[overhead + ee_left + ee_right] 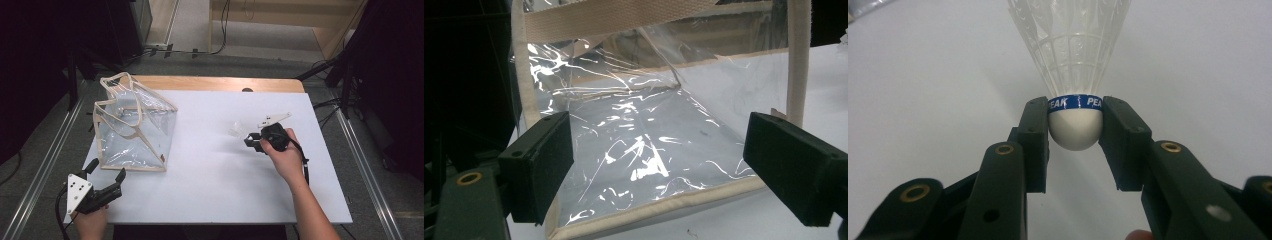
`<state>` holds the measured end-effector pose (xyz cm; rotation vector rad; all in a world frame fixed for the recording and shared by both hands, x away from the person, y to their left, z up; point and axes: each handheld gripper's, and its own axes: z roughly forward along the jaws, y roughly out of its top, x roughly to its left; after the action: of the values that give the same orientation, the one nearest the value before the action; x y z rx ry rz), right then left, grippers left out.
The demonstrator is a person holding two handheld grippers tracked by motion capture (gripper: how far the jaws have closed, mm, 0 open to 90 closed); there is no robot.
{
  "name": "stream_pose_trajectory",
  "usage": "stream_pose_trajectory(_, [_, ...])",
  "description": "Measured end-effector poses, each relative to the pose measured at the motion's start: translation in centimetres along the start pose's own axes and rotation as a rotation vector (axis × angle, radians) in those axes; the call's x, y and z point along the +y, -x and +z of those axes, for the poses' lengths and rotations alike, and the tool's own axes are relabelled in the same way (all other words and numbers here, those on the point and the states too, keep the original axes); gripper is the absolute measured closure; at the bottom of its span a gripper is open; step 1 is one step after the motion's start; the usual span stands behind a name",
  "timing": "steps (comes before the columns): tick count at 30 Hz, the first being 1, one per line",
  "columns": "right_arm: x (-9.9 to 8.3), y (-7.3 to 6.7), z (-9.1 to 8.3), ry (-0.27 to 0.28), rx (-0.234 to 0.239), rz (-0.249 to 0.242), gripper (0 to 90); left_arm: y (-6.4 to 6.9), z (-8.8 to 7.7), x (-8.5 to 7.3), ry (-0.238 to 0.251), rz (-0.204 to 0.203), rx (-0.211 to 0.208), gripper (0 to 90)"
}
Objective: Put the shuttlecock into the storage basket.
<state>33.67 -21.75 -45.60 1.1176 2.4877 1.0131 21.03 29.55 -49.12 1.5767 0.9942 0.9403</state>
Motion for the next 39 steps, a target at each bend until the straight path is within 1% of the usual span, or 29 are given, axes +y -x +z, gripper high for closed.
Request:
stream_pose_trajectory(1, [0.2, -0.1, 0.0, 0.004, 0.003, -0.008, 62.3, 0.0, 0.0, 0.0, 0.0, 0.0, 0.0, 13.3])
stream_pose_trajectory(16, [2.1, -1.4, 0.0, 0.042, 0.042, -0.008, 62.3, 0.0, 0.0, 0.0, 0.001, 0.0, -0.001, 13.3])
stream_pose_trajectory(22, [2.8, -1.9, 0.1, 0.057, 0.058, -0.02, 62.3, 0.0, 0.0, 0.0, 0.001, -0.001, -0.001, 13.4])
stream_pose_trajectory(27, [3.3, -2.3, 0.1, 0.06, 0.056, -0.017, 62.3, 0.0, 0.0, 0.0, 0.002, -0.001, -0.001, 13.4])
stream_pose_trajectory(38, [4.3, -2.9, 0.5, 0.071, 0.072, -0.03, 62.3, 0.0, 0.0, 0.0, 0.003, -0.001, -0.003, 13.4])
stream_pose_trajectory(39, [4.3, -3.0, 0.5, 0.071, 0.074, -0.024, 62.4, 0.0, 0.0, 0.0, 0.002, -0.001, -0.003, 13.3])
